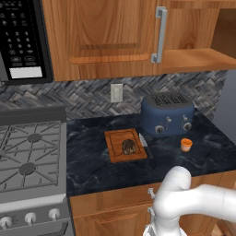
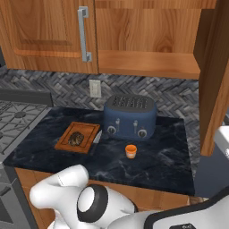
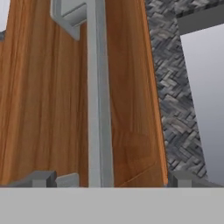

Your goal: Pick the bread, place it on the cutting board, pick the jam, place it on the counter, and close the cabinet.

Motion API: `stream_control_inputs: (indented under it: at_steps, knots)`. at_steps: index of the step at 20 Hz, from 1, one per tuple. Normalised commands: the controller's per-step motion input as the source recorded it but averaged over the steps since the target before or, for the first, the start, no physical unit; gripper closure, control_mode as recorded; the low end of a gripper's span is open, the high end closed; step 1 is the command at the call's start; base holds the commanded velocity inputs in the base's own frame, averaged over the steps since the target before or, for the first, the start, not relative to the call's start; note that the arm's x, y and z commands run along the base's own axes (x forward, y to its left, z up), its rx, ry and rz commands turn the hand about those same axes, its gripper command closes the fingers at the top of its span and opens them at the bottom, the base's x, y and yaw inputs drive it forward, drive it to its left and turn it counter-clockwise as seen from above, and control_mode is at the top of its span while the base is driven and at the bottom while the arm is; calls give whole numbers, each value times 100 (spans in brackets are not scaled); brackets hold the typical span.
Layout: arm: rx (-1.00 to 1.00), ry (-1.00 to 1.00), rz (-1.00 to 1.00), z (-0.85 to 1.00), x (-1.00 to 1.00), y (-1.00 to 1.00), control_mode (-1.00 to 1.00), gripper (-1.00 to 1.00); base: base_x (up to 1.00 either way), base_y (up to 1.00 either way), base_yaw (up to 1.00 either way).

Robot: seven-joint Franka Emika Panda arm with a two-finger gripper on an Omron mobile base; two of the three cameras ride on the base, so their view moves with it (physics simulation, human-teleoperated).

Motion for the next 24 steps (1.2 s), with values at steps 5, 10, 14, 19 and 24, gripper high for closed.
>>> stream_control_inputs:
  at_steps: [5,10,14,19,24]
  knots:
    - [0,0,7,0,12,-1,-100,-100,0,0,0]
    - [0,0,7,0,5,-1,-100,-100,0,0,0]
    - [0,0,13,0,0,0,-100,-100,0,0,0]
    - [0,0,13,0,0,0,-100,-100,0,0,0]
    - [0,0,11,0,2,0,-100,-100,0,0,0]
